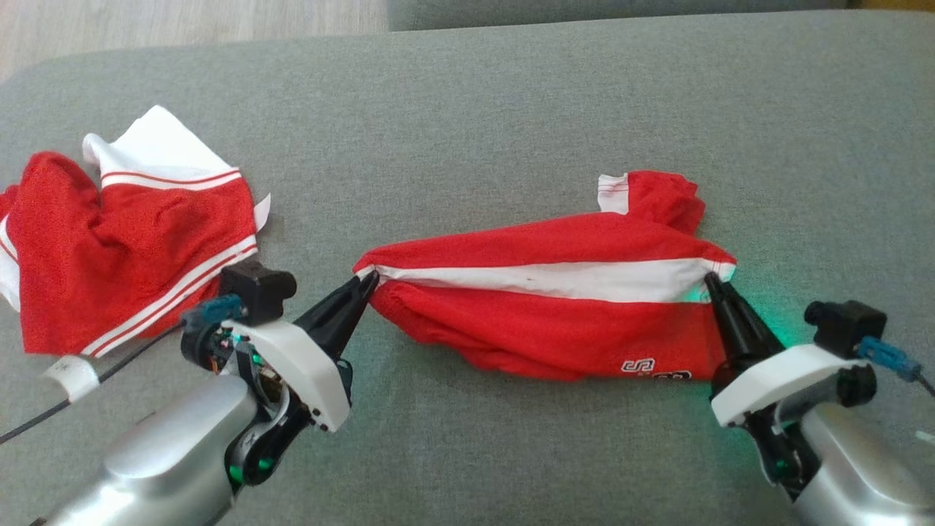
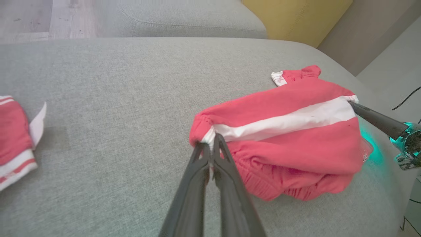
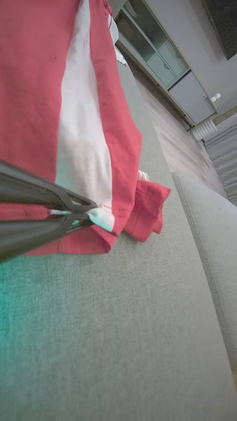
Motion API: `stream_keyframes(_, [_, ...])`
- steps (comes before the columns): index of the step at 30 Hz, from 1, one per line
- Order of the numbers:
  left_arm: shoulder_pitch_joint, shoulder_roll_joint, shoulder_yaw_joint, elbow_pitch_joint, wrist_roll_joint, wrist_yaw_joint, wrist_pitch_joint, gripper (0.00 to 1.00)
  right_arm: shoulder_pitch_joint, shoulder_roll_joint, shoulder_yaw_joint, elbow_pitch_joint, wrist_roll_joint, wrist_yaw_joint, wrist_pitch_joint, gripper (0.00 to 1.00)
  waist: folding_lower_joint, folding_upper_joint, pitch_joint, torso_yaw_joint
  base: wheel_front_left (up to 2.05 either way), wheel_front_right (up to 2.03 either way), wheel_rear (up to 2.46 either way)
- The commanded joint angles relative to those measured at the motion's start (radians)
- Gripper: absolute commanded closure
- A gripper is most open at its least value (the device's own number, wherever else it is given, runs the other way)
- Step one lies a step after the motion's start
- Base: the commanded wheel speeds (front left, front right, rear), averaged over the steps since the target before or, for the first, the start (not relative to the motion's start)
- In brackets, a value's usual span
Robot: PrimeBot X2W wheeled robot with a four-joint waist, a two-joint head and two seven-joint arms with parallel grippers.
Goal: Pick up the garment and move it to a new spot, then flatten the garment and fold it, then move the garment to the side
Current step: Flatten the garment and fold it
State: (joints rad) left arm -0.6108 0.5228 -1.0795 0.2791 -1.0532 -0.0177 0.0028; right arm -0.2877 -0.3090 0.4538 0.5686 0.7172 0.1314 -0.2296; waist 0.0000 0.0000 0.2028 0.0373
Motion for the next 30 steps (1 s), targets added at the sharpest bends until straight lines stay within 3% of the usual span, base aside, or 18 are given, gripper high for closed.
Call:
stream_keyframes(1, [-0.060,0.025,0.038,-0.015,0.012,0.000,-0.025,1.00,-0.032,-0.026,0.018,-0.029,0.005,-0.001,-0.019,1.00,0.0000,0.0000,-0.004,0.000,0.00,0.00,0.00])
stream_keyframes(6, [-0.114,0.021,0.060,-0.024,0.054,-0.007,-0.083,1.00,-0.075,-0.056,-0.059,-0.108,-0.020,-0.001,-0.031,1.00,0.0000,0.0000,-0.010,-0.012,0.00,0.00,0.00])
stream_keyframes(11, [-0.309,0.007,0.070,-0.008,0.182,-0.026,-0.113,1.00,-0.230,-0.108,-0.147,-0.222,-0.103,-0.001,-0.032,1.00,0.0000,0.0000,0.021,-0.042,0.00,0.00,0.00])
stream_keyframes(16, [-0.581,-0.067,0.108,0.107,0.271,-0.058,-0.143,1.00,-0.518,-0.170,-0.195,-0.244,-0.200,-0.001,-0.032,1.00,0.0000,0.0000,0.096,-0.077,0.00,0.00,0.00])
stream_keyframes(22, [-0.828,-0.157,0.166,0.290,0.365,-0.058,-0.245,1.00,-0.772,-0.187,-0.221,-0.226,-0.268,-0.001,-0.032,1.00,0.0000,0.0000,0.163,-0.120,0.00,0.00,0.00])
stream_keyframes(26, [-0.845,-0.185,0.211,0.338,0.391,-0.069,-0.263,1.00,-0.791,-0.194,-0.228,-0.243,-0.276,-0.001,-0.032,1.00,0.0000,0.0000,0.180,-0.130,0.00,0.00,0.00])
stream_keyframes(30, [-0.710,-0.193,0.263,0.275,0.424,-0.084,-0.264,1.00,-0.672,-0.196,-0.250,-0.279,-0.263,-0.001,-0.032,1.00,0.0000,0.0000,0.183,-0.121,0.00,0.00,0.00])
